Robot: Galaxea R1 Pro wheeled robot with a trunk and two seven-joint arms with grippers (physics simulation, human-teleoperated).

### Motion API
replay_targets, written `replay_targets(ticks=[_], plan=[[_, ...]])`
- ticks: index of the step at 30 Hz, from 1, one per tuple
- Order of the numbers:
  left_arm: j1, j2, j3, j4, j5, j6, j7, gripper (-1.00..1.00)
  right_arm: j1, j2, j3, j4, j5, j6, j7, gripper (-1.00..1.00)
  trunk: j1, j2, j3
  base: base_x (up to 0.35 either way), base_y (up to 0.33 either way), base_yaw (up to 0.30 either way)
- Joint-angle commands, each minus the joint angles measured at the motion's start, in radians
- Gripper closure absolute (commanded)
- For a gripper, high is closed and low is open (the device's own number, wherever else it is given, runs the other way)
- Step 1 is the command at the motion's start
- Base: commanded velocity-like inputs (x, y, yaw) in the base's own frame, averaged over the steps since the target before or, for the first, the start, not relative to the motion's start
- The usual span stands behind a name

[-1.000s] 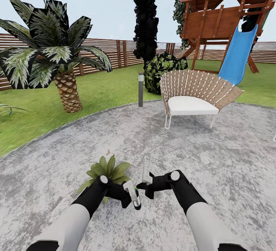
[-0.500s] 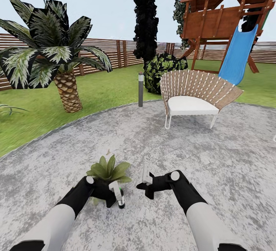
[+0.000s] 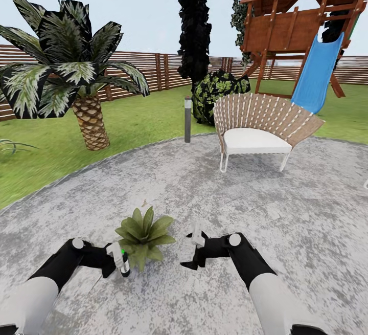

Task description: Pick up the pesticide atomizer in the garden and spray insectifuge to fully cover both potted plants in the garden.

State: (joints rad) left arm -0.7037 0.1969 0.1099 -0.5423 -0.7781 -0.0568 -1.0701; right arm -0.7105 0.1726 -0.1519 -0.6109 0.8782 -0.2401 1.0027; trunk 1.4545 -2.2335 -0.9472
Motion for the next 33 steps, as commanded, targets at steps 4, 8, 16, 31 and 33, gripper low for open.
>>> replay_targets(ticks=[4, 8, 16, 31, 33], plan=[[0.000, 0.000, 0.146, 0.007, 0.000, -0.002, 0.006, 1.00, 0.004, -0.010, -0.019, 0.162, 0.009, -0.008, -0.286, -1.00, 0.000, 0.000, -0.001, 0.000, 0.000, 0.000], [0.000, -0.003, 0.179, 0.062, 0.001, 0.004, 0.090, 1.00, 0.020, -0.092, -0.023, 0.449, -0.020, -0.064, -0.727, -1.00, 0.000, 0.000, -0.001, 0.000, 0.000, 0.000], [0.000, -0.005, 0.183, 0.098, 0.002, 0.116, 0.140, 1.00, 0.144, -0.132, -0.021, 0.553, -0.316, -0.180, -1.134, -1.00, 0.000, 0.000, -0.001, 0.000, 0.000, 0.000], [-0.010, -0.004, 0.170, 0.084, -0.027, 0.434, 0.133, 1.00, 0.216, -0.186, -0.021, 0.554, -0.432, -0.183, -1.153, -1.00, 0.000, 0.000, -0.001, 0.000, 0.000, 0.000], [-0.013, -0.007, 0.170, 0.083, -0.066, 0.496, 0.130, 1.00, 0.221, -0.185, -0.021, 0.553, -0.469, -0.183, -1.157, -1.00, 0.000, 0.000, -0.001, 0.000, 0.000, 0.000]])
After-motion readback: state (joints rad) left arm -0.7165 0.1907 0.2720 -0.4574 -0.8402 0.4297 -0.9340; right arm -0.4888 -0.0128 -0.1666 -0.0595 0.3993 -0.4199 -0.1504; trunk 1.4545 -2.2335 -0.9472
